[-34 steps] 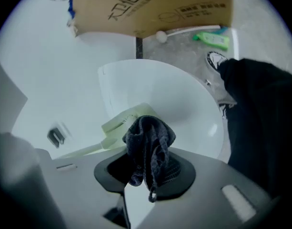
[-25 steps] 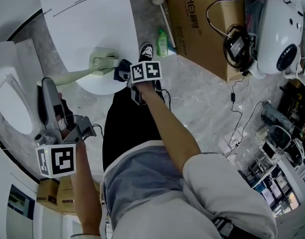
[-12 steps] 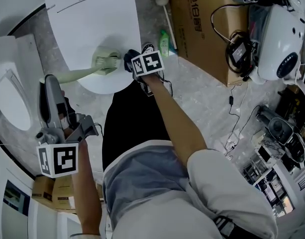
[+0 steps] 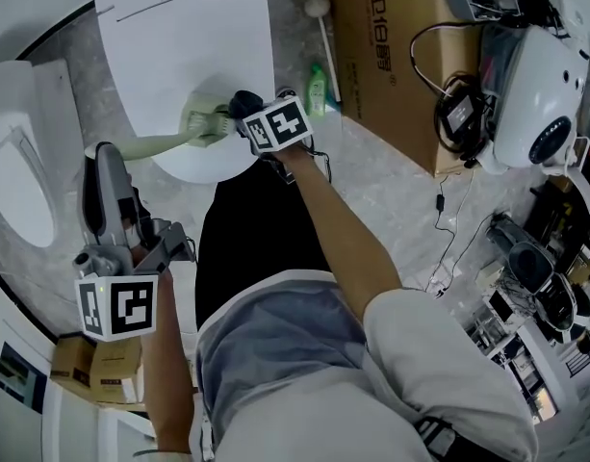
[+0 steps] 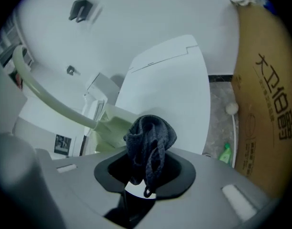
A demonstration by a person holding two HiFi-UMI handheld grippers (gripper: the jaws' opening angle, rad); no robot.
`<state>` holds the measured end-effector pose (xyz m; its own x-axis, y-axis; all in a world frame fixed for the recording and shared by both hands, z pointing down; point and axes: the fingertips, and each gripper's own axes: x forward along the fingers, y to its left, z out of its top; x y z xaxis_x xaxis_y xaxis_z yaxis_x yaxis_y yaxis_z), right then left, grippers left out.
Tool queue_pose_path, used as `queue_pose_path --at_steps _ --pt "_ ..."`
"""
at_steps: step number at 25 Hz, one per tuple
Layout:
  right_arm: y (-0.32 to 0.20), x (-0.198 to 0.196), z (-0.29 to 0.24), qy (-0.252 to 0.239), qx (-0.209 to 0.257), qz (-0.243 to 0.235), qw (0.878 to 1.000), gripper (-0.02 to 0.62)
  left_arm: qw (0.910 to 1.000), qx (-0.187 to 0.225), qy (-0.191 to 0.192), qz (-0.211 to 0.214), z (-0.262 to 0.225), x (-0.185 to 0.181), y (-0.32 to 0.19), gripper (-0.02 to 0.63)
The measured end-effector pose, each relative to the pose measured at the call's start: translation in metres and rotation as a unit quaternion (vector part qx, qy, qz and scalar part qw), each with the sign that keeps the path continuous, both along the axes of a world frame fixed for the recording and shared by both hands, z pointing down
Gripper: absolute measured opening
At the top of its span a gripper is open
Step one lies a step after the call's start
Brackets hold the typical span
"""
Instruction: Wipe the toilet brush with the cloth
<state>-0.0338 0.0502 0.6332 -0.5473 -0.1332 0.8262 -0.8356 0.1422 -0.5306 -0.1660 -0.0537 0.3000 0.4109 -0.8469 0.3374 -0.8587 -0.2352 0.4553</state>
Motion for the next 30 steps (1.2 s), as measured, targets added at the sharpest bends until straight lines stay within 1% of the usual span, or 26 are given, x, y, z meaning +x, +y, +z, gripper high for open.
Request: queue_pose_path --at_steps 4,9,13,16,19,24,27,30 --pt "-0.005 -0.008 -0.009 0.024 0.032 -0.076 0.996 0.103 1.0000 0.005 0.005 -0.002 -0.001 0.001 0.000 0.000" --pt "-0.008 -0.013 -0.019 0.042 0.058 -0.155 0.985 0.103 0.9999 0.008 0.009 -0.006 -0.001 -0.002 0.001 0.000" --pt "-0.009 -0.018 -0.030 0.044 0.080 -0.199 0.976 0.103 0.9999 0.007 0.008 -0.008 -0.002 -0.003 0.000 0.000" --pt "-0.015 -0.018 -0.042 0.052 0.105 -0.212 0.970 0.103 0.9999 0.007 0.009 -0.011 -0.002 -0.002 0.000 0.000" --pt "-0.017 -0.022 -0.054 0.046 0.120 -0.211 0.969 0.103 0.9999 0.007 0.009 -0.013 -0.002 -0.003 0.000 0.000" --pt "-0.018 -0.035 -0.070 0.038 0.134 -0.228 0.964 0.103 0.9998 0.007 0.008 -0.014 -0.003 -0.001 0.000 0.000" --pt "-0.026 -0.046 -0.082 0.026 0.145 -0.227 0.963 0.103 0.9998 0.008 0.008 -0.016 -0.005 -0.001 0.001 0.000" --pt "-0.035 -0.053 -0.086 0.030 0.147 -0.231 0.961 0.103 0.9997 0.009 0.008 -0.019 -0.006 -0.003 0.002 0.000"
